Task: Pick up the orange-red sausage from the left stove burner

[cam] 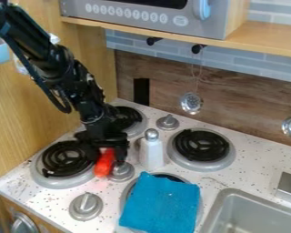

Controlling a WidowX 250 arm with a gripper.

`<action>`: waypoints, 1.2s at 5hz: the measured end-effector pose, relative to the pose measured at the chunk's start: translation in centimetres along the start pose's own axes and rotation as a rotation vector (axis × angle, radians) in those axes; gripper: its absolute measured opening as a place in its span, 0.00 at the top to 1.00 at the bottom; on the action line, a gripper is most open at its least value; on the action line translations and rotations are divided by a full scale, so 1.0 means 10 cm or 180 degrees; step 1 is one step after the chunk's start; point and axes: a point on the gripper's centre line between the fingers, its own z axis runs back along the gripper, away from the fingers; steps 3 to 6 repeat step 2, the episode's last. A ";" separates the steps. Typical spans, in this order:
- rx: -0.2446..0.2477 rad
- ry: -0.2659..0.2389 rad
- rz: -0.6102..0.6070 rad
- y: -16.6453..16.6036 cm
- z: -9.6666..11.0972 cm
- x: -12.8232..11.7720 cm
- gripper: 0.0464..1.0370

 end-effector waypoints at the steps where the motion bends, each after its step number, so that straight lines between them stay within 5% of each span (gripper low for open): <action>1: -0.0239 -0.0226 -0.0224 -0.17 0.24 0.00 0.03; 2: -0.0365 -0.0499 -0.0446 -0.31 0.62 -0.10 0.03; 6: -0.0365 -0.0499 -0.0446 -0.31 0.62 -0.10 0.03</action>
